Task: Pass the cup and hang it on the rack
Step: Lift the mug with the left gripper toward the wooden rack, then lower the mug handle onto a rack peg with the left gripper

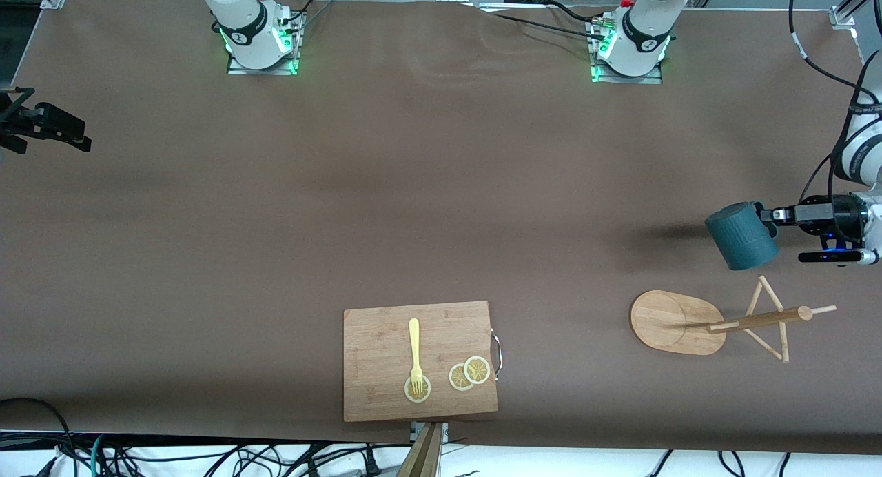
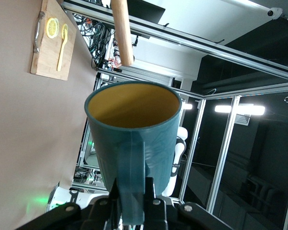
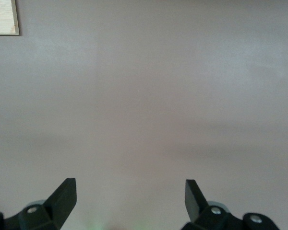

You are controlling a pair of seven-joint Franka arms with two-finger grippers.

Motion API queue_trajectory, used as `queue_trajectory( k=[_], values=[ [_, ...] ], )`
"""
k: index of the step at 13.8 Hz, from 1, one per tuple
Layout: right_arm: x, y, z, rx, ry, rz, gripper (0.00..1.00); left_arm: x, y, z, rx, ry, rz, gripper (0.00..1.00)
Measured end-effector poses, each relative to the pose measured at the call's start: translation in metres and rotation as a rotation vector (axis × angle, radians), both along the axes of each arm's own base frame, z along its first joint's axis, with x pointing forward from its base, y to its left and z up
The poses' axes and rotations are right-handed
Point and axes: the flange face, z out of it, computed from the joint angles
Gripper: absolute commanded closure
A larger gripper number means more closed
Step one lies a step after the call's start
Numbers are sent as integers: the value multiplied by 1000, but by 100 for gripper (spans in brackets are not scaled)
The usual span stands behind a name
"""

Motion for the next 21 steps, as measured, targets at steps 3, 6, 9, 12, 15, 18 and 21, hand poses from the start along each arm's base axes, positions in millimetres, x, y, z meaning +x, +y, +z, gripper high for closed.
queue_trajectory(
  k=[3,6,9,12,15,18,21],
  values=[
    [0,0,0,0,-1,0,0,19,-2,-11,-2,-21,-7,100],
    [0,0,0,0,-1,0,0,31,11,-26,-1,-38,10,100],
    [0,0,0,0,-1,0,0,35,20,-33,6,-21,22,100],
    [0,0,0,0,-2,0,0,36,30,-30,25,7,39,100],
    [0,0,0,0,-2,0,0,36,38,-40,23,64,67,100],
    [0,0,0,0,-2,0,0,39,45,-49,24,85,111,100],
    [0,0,0,0,-2,0,0,42,50,-50,17,129,123,100]
  ],
)
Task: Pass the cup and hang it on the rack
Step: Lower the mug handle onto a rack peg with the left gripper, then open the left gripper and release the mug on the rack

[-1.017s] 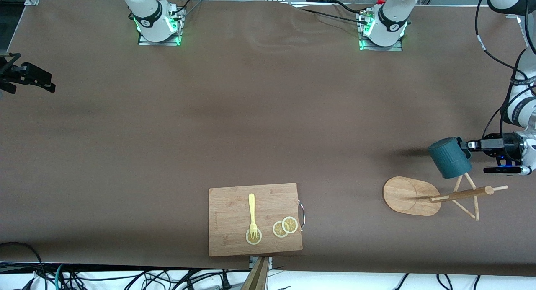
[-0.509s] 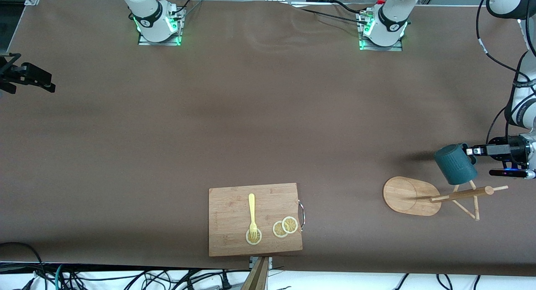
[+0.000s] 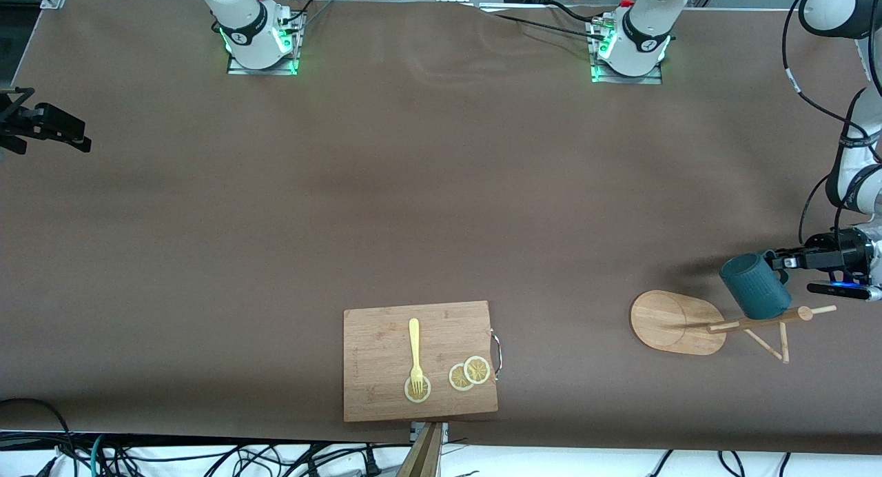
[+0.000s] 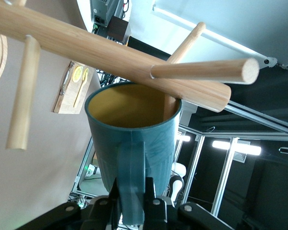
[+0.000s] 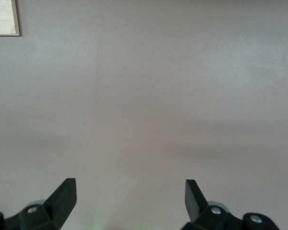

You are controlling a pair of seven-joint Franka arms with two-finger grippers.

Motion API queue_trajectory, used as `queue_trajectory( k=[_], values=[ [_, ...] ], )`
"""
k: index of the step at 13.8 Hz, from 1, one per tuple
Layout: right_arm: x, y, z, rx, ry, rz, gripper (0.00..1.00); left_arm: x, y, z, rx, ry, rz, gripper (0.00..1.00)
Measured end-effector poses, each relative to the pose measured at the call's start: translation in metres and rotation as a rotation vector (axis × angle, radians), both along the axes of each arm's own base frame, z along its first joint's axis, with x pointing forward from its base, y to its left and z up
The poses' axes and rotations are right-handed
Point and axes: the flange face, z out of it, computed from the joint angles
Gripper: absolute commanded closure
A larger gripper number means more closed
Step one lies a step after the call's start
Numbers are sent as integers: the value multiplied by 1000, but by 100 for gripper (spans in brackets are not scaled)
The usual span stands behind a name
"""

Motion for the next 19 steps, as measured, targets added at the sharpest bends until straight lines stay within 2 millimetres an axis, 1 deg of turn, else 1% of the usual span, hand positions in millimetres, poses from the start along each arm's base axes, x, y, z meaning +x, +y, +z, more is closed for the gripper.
queue_trajectory(
  k=[1,2,4,6,8,9,11,12,13,14,15,16,17,18,19],
  values=[
    [0,0,0,0,0,0,0,0,0,0,-3,9,-2,64],
    [0,0,0,0,0,0,0,0,0,-1,-5,12,-2,1],
    [0,0,0,0,0,0,0,1,1,0,-3,12,0,0],
    [0,0,0,0,0,0,0,-1,9,1,20,12,3,0],
    [0,0,0,0,0,0,0,-2,19,9,122,14,-50,0],
    [0,0,0,0,0,0,0,-2,23,18,201,12,-99,0],
    [0,0,0,0,0,0,0,-2,28,48,382,7,-210,0],
    [0,0,0,0,0,0,0,-1,26,72,480,2,-267,0],
    [0,0,0,0,-1,-1,0,1,19,100,581,-6,-319,0],
    [0,0,0,0,-1,-1,0,4,7,133,693,-13,-375,0],
    [0,0,0,0,-1,-1,0,7,-13,167,817,-19,-440,0],
    [0,0,0,1,-1,-1,0,10,-38,200,939,-29,-507,0],
    [0,-1,0,1,-1,-1,0,14,-66,228,1043,-41,-564,0],
    [0,0,0,1,-1,-1,0,16,-94,250,1132,-49,-612,0],
    [0,-1,0,1,-1,-1,0,18,-121,266,1223,-43,-660,0]
  ],
)
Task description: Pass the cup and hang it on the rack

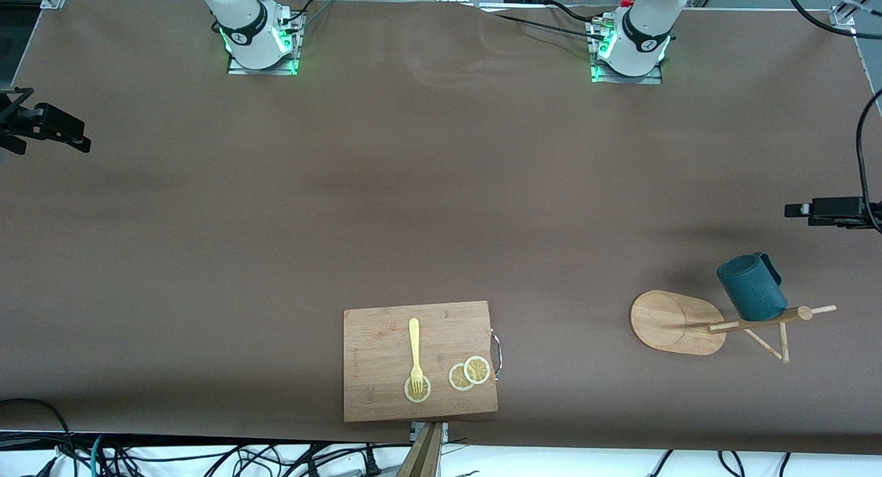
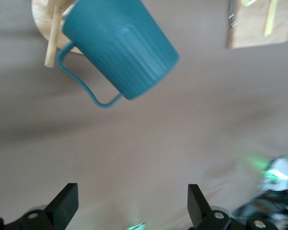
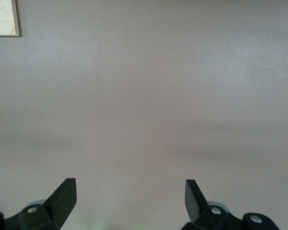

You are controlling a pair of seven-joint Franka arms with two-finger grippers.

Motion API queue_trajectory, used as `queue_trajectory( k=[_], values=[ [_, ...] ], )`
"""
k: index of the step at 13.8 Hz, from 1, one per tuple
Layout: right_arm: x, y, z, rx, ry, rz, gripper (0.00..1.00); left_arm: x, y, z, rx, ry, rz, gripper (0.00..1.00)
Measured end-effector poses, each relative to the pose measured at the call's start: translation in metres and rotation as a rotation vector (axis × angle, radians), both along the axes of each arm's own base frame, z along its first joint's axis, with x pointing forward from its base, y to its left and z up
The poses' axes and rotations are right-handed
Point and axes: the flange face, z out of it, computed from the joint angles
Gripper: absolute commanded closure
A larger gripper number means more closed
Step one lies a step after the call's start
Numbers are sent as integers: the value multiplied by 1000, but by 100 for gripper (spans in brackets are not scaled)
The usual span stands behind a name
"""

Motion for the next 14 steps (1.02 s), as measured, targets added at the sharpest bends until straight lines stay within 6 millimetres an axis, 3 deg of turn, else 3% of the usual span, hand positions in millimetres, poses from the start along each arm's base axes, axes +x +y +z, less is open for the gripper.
queue_trajectory(
  k=[4,6,7,9,12,14],
  values=[
    [0,0,0,0,-1,0,0,9,-142,32,338,-15,-151,0],
    [0,0,0,0,-1,0,0,12,-195,36,399,-99,-210,0],
    [0,0,0,0,-1,0,0,11,-207,35,404,-141,-224,0],
    [0,0,0,0,-1,0,0,1,-214,32,415,-208,-228,0],
    [0,0,0,0,-1,0,0,-39,-220,21,441,-279,-236,0],
    [0,0,0,0,-1,0,0,-56,-221,30,453,-304,-229,0]
  ],
)
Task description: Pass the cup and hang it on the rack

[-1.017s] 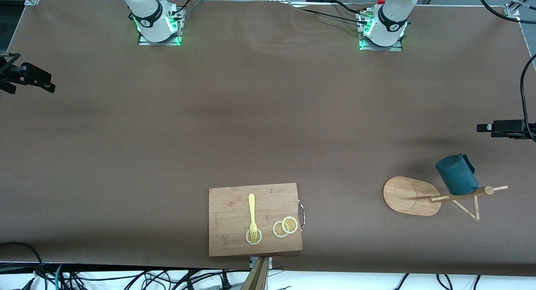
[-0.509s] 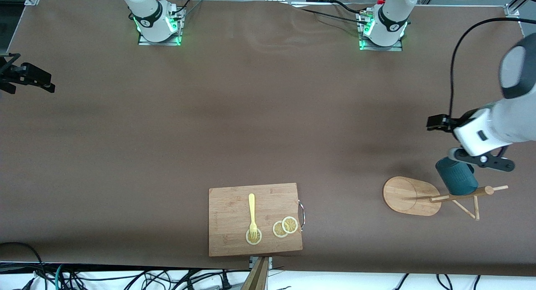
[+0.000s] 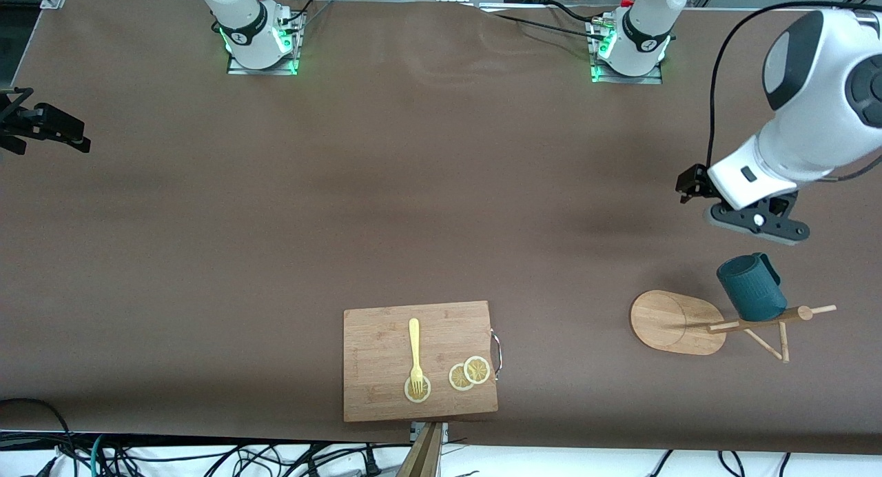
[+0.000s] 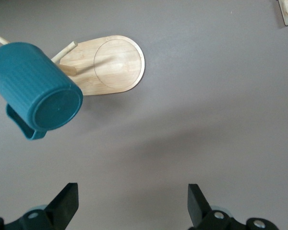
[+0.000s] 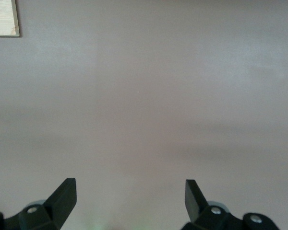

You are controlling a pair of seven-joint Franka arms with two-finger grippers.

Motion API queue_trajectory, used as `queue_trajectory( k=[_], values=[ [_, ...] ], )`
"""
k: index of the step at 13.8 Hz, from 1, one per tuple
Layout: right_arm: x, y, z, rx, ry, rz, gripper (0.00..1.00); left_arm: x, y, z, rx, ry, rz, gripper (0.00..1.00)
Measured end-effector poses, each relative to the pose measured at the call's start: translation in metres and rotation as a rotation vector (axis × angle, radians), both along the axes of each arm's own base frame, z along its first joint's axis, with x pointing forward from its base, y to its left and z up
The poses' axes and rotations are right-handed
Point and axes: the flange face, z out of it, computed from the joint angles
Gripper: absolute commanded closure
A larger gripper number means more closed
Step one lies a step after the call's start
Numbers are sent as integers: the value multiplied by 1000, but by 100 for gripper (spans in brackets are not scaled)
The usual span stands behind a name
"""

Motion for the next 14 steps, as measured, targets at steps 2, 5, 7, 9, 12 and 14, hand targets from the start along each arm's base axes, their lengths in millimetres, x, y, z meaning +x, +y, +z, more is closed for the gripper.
queue_trajectory(
  k=[2,5,7,9,12,14],
  values=[
    [0,0,0,0,0,0,0,-7,0,23,3,-46,44,0],
    [0,0,0,0,0,0,0,-19,4,53,-47,-93,103,0],
    [0,0,0,0,0,-1,0,-24,11,63,-89,-101,131,0],
    [0,0,0,0,0,0,0,-26,12,68,-90,-108,131,0],
    [0,0,0,0,0,-1,0,-28,16,66,-85,-86,140,0],
    [0,0,0,0,0,-1,0,-30,20,64,-81,-67,148,0]
  ],
)
